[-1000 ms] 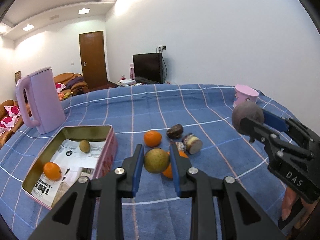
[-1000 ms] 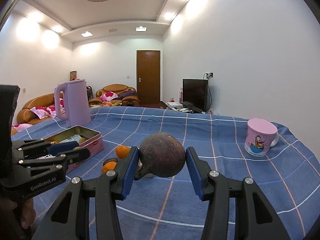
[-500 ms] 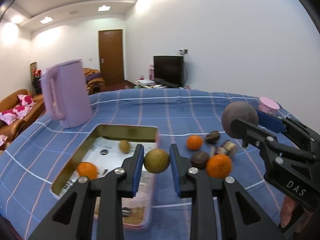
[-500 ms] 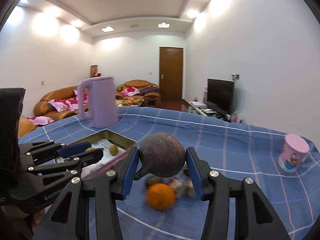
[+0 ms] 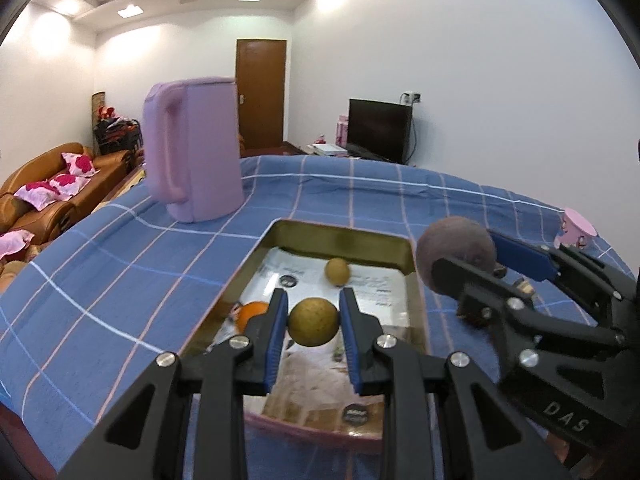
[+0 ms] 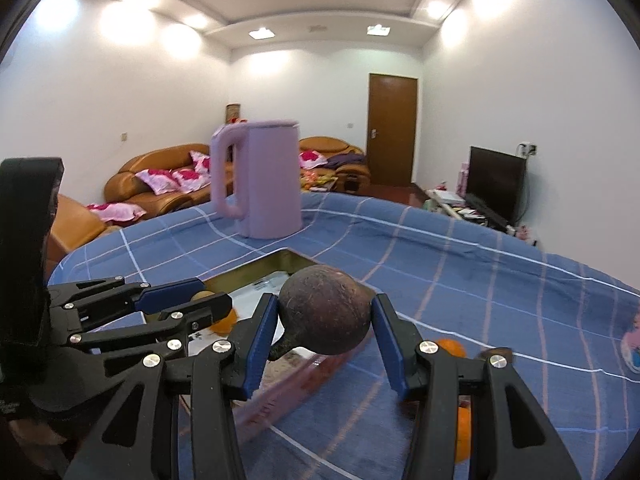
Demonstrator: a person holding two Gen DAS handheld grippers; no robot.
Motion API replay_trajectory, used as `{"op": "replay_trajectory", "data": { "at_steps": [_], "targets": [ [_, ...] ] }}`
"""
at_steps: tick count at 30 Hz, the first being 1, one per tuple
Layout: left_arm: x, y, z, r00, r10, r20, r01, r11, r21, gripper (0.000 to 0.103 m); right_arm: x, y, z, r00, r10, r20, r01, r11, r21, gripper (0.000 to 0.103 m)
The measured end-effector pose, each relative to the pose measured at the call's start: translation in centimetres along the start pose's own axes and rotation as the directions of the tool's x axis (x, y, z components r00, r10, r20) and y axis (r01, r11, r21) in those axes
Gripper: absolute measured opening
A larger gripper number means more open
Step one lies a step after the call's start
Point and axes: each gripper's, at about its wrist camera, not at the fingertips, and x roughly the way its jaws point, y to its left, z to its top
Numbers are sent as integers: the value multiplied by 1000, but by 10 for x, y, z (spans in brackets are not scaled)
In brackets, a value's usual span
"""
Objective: Organize fruits
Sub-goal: 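Carry both held fruits over the tin box, then open both tools to drop the fruits into the tin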
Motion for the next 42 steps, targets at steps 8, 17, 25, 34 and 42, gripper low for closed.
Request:
{"op": "replay_trajectory", "data": {
  "at_steps": [8, 17, 25, 34, 42],
  "targets": [
    [7, 25, -7, 1000, 22, -22, -23, 999, -32, 28, 26, 18, -2, 998, 31, -63, -33, 999, -24, 51],
    [13, 36, -10, 999, 31, -44, -33, 998, -48, 28, 45, 27, -4, 991, 56, -122, -61, 998, -34, 51],
    [17, 35, -12, 997, 43, -62, -46, 998, -38, 29, 48, 26, -5, 988, 77, -136, -81, 997, -19, 51],
    [2, 28, -12, 998, 55, -9, -56, 998, -34, 63, 13, 13, -5, 997, 15, -73, -18, 999, -27, 63],
    [-9, 0, -7, 1000, 21, 23, -21, 1000, -3, 73, -43, -53, -25, 980, -178, -90, 185, 980, 79, 66]
  ]
}}
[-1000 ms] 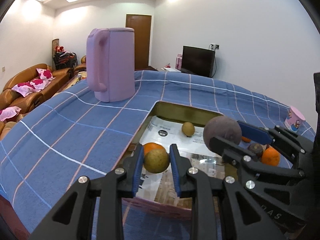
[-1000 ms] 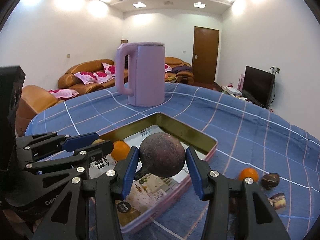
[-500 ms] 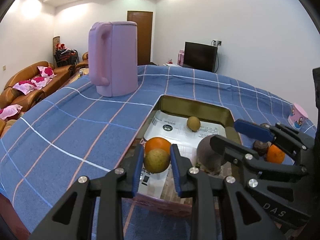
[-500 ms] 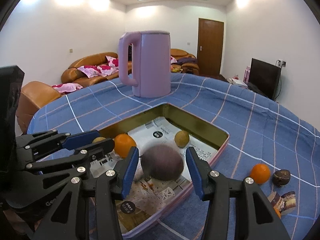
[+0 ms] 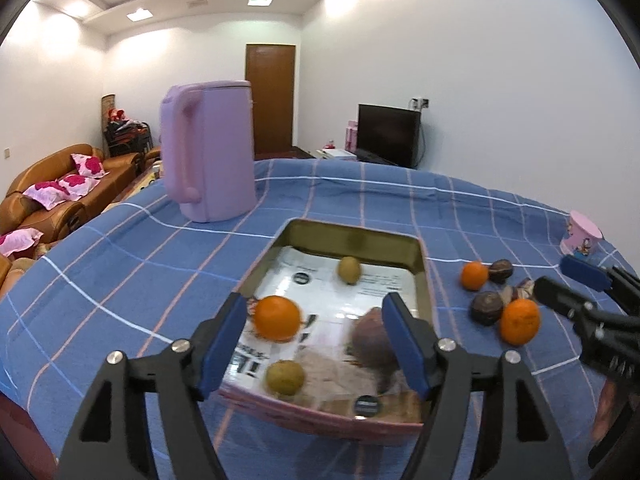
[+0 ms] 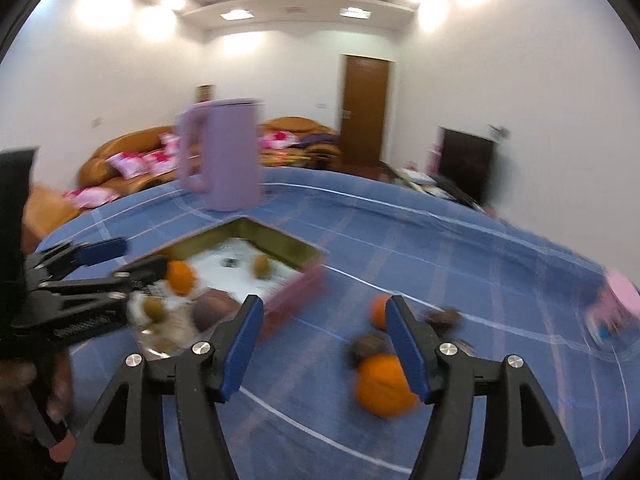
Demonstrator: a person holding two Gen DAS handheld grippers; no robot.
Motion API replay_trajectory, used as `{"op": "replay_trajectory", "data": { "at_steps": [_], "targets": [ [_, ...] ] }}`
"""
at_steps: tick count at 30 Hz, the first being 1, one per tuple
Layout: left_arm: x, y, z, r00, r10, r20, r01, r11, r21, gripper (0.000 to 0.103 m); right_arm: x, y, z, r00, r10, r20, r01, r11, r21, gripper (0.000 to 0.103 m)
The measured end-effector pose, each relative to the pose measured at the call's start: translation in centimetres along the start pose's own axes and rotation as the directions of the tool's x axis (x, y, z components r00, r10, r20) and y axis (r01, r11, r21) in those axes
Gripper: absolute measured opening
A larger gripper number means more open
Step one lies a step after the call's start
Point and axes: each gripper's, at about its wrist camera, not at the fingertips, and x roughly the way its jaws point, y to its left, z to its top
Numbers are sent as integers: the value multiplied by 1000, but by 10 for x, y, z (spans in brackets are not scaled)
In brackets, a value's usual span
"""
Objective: Organize fruits
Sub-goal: 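Open both tools to drop the fruits into the tin, then move both tools back to the cloth and grasp an orange with the right tool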
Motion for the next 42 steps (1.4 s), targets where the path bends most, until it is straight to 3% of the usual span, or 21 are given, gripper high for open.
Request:
{"op": "replay_trajectory", "data": {
  "at_steps": [5, 12, 23, 24, 26, 32, 37, 42],
  "targets": [
    [2, -17, 0, 1000, -17, -12, 17, 1000, 23, 73, 2, -35, -13, 996, -79, -49, 84, 992, 97, 67],
    [3, -31, 2, 999, -24, -21, 25, 999, 46, 75, 23, -29, -18, 992, -36, -121, 49, 993, 105, 67],
    [6, -39, 0, 999, -39, -33, 40, 998, 55, 75, 53, -28, -24, 968, -16, -249, 45, 993, 112, 67],
    [6, -40, 0, 998, -42, -36, 44, 997, 56, 75, 53, -28, -24, 968, -9, -250, 39, 993, 115, 65],
    [6, -43, 0, 998, -48, -41, 50, 997, 61, 75, 56, -28, -26, 962, 12, -274, 20, 993, 115, 50],
    [4, -58, 2, 996, -77, -40, 80, 993, 86, 75, 40, -34, -28, 975, 38, -221, -7, 990, 137, 47],
    [4, -78, 4, 993, -110, -51, 115, 987, 112, 75, 19, -53, -31, 984, -59, -167, 81, 988, 131, 47],
    [14, -103, 3, 988, -133, -84, 144, 978, 150, 75, 9, -81, -30, 976, -152, -152, 174, 974, 142, 47]
  ]
}}
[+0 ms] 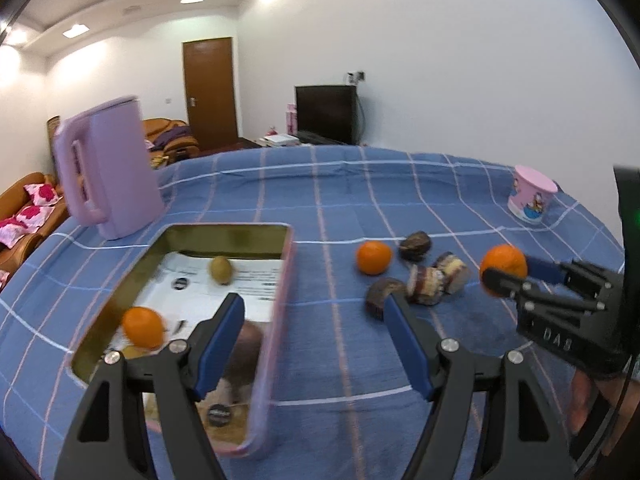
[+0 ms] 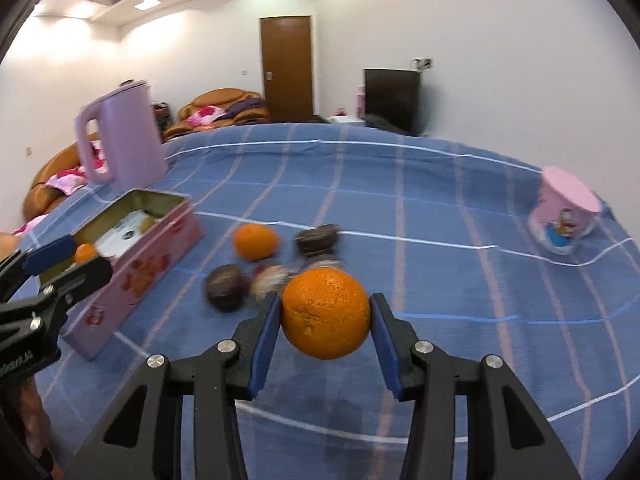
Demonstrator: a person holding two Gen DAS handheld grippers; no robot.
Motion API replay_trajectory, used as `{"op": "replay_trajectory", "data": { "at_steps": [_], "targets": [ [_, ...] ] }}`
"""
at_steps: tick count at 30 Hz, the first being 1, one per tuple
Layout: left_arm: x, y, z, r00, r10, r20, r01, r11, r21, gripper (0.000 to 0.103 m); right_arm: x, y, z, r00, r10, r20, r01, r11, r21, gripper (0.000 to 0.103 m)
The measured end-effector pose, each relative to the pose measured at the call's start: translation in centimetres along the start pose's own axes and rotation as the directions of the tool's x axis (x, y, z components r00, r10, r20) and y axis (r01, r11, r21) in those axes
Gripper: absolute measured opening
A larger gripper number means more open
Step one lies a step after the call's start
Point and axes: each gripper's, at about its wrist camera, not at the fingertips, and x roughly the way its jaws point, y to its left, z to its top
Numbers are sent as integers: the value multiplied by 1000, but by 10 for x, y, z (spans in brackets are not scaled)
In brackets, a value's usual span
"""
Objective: Organize fruits
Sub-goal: 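Move both tools back to the cloth and grasp an orange with the right tool, then grasp a dark brown round fruit with the left tool while the right tool holds the orange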
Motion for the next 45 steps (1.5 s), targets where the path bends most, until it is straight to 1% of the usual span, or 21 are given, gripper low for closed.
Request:
{"op": "replay_trajectory", "data": {
  "at_steps": [4, 8, 10, 14, 15, 19, 22, 23, 24, 25, 31, 34, 40, 45],
  "targets": [
    [15, -18, 2, 998, -34, -44, 35, 999, 28, 75, 1, -16, 4, 999, -31, 13, 30, 999, 22, 47],
    [29, -30, 4, 996, -51, -77, 55, 997, 53, 72, 3, -24, 4, 999, -37, 17, 36, 998, 41, 47],
    [36, -34, 6, 992, -73, -106, 79, 995, 58, 67, 2, -27, 3, 999, -26, 22, 24, 998, 55, 47],
    [50, -41, 6, 982, -93, -163, 105, 992, 67, 61, 3, -28, 2, 1000, -12, 22, 11, 998, 65, 47],
    [54, -43, 6, 980, -93, -177, 106, 992, 65, 57, 2, -29, 2, 1000, -11, 24, 9, 998, 66, 47],
    [66, -49, 7, 972, -102, -213, 119, 991, 66, 55, 2, -27, 3, 1000, -3, 30, 1, 998, 60, 47],
    [75, -52, 9, 968, -103, -228, 124, 989, 75, 49, 2, -27, 3, 1000, 5, 28, -7, 998, 63, 47],
    [78, -53, 9, 966, -105, -236, 124, 990, 69, 49, 2, -28, 3, 1000, 7, 28, -9, 998, 64, 47],
    [80, -51, 10, 965, -109, -238, 127, 990, 59, 46, 3, -28, 3, 1000, 10, 26, -12, 998, 66, 47],
    [81, -50, 10, 965, -114, -238, 130, 990, 55, 38, 4, -28, 3, 1000, 14, 22, -16, 998, 68, 47],
    [77, -42, 9, 964, -141, -227, 149, 989, 21, 38, 2, -32, 2, 999, 42, 31, -45, 995, 85, 47],
    [72, -42, 9, 970, -134, -204, 141, 990, 19, 38, 2, -33, 2, 998, 47, 35, -50, 995, 89, 47],
    [59, -45, 10, 984, -109, -139, 117, 992, 47, 38, -4, -29, 1, 996, 56, 62, -60, 996, 71, 47],
    [51, -46, 11, 990, -96, -99, 102, 993, 54, 38, -6, -28, 2, 995, 58, 78, -62, 996, 57, 47]
  ]
}}
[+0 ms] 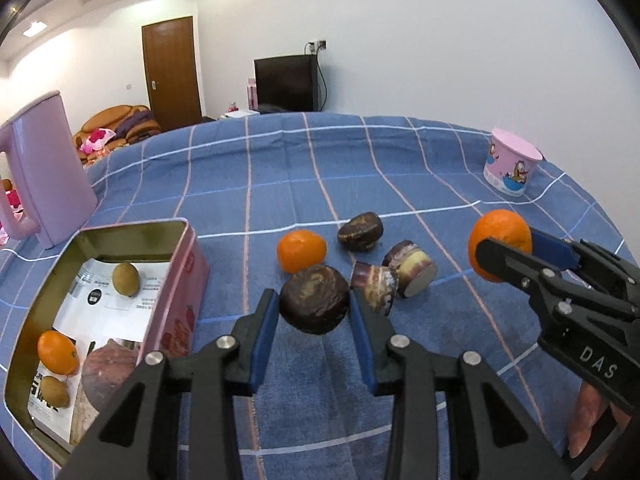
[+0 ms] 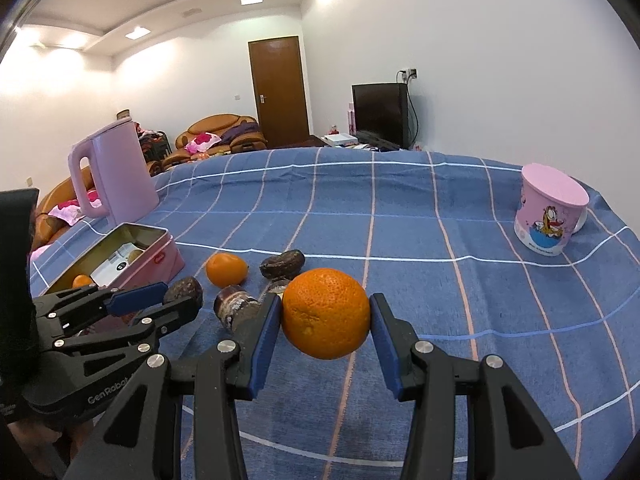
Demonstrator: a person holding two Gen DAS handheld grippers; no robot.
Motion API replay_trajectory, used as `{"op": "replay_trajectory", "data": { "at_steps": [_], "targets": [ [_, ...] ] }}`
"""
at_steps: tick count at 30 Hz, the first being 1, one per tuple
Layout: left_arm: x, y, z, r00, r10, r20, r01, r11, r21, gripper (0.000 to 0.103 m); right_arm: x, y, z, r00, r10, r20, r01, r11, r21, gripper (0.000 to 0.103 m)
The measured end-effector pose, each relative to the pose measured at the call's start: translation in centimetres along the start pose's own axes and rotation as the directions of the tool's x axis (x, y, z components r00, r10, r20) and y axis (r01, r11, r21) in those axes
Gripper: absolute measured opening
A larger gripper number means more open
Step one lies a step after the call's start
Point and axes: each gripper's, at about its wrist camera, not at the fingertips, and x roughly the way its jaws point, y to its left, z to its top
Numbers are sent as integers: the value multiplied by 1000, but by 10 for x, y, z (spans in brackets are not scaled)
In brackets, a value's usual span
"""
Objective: Organize fruits
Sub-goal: 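Grasp a dark brown round fruit with the left tool while the right tool holds the orange, then lift both held fruits and carry them over the tin box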
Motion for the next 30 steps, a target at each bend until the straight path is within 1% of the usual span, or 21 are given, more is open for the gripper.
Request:
{"op": "replay_trajectory", "data": {
  "at_steps": [15, 30],
  "targets": [
    [-13, -2, -1, 996, 41, 78, -41, 999, 3, 38, -9, 4, -1, 999, 11, 47, -10, 1000, -22, 47],
    [-25, -1, -3, 989, 64, 134, -64, 998, -4, 38, -18, 8, -1, 996, 9, 92, -5, 999, -42, 47]
  ]
}}
